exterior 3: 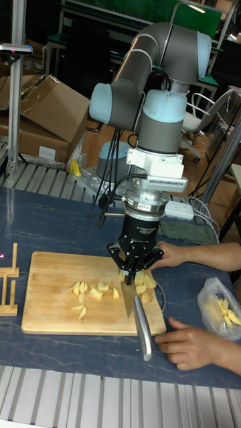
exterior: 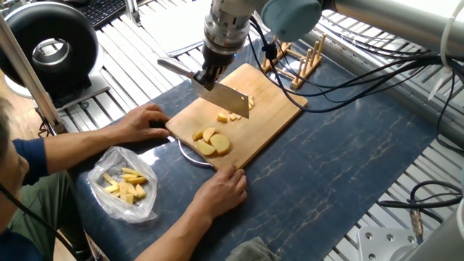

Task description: Chop the potatoes

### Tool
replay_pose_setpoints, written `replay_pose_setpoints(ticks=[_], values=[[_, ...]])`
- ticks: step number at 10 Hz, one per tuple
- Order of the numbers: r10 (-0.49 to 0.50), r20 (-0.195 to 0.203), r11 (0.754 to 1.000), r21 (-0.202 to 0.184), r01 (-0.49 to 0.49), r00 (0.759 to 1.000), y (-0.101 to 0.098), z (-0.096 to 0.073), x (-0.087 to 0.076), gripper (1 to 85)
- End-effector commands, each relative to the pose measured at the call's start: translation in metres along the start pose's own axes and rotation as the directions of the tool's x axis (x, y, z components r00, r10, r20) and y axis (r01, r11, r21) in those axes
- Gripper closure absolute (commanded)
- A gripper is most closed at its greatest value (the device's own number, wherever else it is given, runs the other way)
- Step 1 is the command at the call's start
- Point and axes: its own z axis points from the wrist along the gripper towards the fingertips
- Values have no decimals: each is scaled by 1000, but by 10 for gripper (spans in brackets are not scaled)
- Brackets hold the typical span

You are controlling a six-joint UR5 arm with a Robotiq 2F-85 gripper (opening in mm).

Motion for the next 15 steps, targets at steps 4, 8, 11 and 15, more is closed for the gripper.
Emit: replay_pose_setpoints(ticks=[4, 8, 11, 15], values=[[-17, 11, 1000, -3, 17, 1000, -5, 11, 1, 847], [-13, 26, 1000, -4, 13, 1000, 0, 22, 6, 847], [-12, 34, 1000, -9, 12, 999, 0, 26, 6, 847], [-8, 40, 1000, -11, 9, 999, 0, 29, 6, 847]])
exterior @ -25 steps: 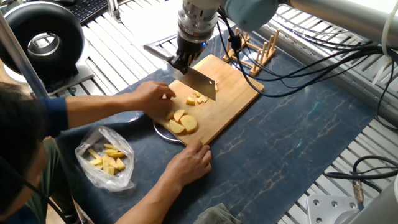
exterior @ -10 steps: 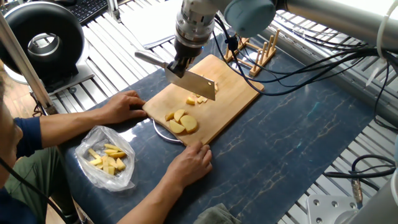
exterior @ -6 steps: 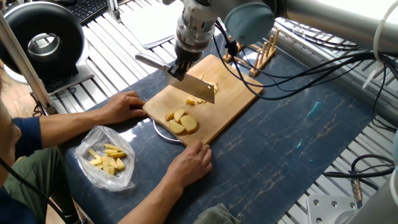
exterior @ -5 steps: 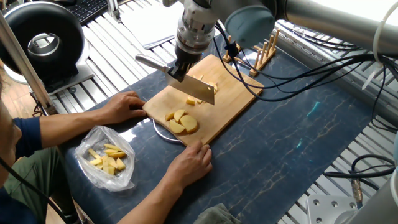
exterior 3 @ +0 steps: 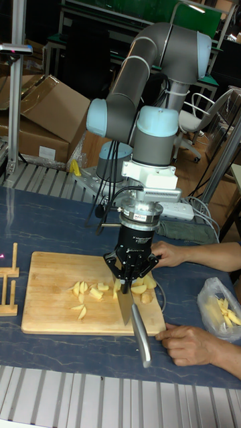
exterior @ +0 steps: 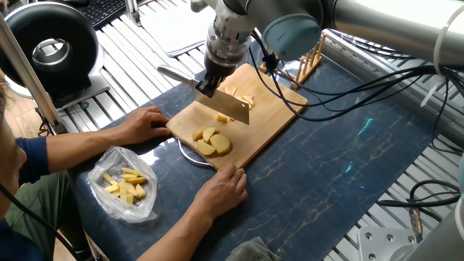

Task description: Chop the potatoes

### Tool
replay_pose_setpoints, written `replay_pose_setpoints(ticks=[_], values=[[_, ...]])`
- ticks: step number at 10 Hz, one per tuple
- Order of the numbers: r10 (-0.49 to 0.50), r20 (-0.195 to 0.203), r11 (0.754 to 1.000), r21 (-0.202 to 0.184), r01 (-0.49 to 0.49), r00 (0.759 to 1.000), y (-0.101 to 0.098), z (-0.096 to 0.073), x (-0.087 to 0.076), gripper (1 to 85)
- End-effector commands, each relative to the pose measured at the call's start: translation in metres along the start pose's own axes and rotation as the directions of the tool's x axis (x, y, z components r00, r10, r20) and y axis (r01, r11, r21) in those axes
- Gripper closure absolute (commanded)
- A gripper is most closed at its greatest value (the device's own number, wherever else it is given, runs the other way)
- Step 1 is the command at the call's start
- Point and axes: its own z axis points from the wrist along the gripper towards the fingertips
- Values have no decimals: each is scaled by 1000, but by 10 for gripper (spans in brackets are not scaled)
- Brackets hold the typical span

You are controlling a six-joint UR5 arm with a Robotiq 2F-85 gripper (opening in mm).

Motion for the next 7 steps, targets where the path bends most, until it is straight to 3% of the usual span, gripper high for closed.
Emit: replay_pose_setpoints(ticks=[1, 7], values=[[12, 11, 1000, -10, -12, 1000, 0, 1, -1, 847], [19, 19, 1000, -20, -18, 1000, 2, 3, 0, 847]])
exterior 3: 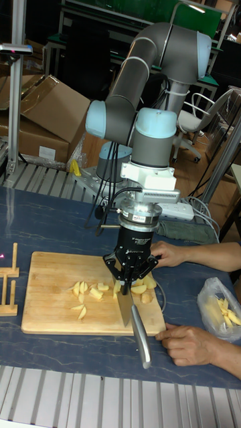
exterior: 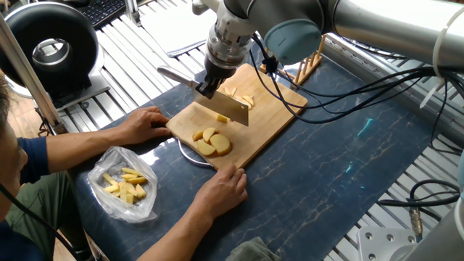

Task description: Chop the potatoes

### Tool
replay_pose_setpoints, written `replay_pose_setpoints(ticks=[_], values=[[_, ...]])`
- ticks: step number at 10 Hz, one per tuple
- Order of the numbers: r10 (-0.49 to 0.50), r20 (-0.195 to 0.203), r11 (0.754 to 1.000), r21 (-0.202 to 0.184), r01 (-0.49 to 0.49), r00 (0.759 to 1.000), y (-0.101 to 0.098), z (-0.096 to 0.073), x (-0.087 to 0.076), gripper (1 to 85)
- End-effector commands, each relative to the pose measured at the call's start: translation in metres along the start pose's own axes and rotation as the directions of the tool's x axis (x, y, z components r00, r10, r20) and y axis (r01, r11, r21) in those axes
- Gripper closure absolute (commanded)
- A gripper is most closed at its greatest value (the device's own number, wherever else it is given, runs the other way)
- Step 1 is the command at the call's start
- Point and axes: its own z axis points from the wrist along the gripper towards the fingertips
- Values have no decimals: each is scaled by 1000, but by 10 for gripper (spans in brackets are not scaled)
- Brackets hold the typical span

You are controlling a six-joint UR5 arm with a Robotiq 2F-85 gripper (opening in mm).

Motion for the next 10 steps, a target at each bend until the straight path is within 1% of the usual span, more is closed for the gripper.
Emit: replay_pose_setpoints(ticks=[1, 2, 5, 7, 10], values=[[13, 13, 1000, -14, -13, 1000, 0, 1, 0, 847], [14, 19, 1000, -22, -14, 1000, 1, 2, 2, 847], [10, 30, 1000, -25, -10, 1000, -3, 1, 7, 847], [13, 31, 1000, -23, -12, 999, -3, -3, 6, 847], [18, 41, 1000, -21, -17, 999, -2, -3, 5, 847]])
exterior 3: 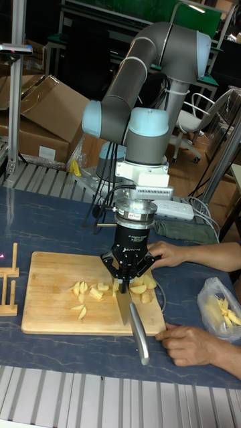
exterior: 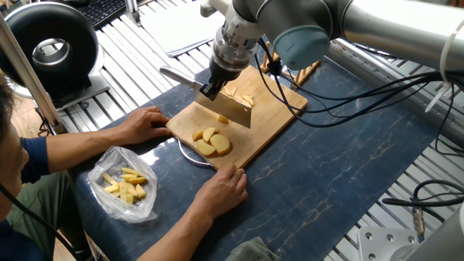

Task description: Chop the potatoes

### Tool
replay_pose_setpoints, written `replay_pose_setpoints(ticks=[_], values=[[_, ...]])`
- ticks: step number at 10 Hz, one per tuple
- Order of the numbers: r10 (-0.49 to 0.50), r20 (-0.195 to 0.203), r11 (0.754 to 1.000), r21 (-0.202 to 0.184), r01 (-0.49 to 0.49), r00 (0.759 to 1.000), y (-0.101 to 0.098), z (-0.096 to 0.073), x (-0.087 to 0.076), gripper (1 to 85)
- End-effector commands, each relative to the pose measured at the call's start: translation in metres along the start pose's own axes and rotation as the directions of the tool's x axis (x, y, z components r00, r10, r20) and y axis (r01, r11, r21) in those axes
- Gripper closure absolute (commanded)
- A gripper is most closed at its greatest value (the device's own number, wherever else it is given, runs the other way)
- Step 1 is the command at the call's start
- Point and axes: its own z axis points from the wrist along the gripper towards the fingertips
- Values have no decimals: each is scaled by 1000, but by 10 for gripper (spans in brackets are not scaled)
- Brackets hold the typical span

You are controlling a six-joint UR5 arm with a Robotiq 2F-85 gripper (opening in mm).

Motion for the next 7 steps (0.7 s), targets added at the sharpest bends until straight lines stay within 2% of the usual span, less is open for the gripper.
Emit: replay_pose_setpoints(ticks=[1, 4, 7], values=[[16, 15, 1000, -10, -16, 1000, 1, -2, -3, 847], [20, 32, 1000, -13, -20, 999, 2, -2, -6, 847], [12, 38, 1000, -7, -12, 999, 1, 3, -4, 847]])
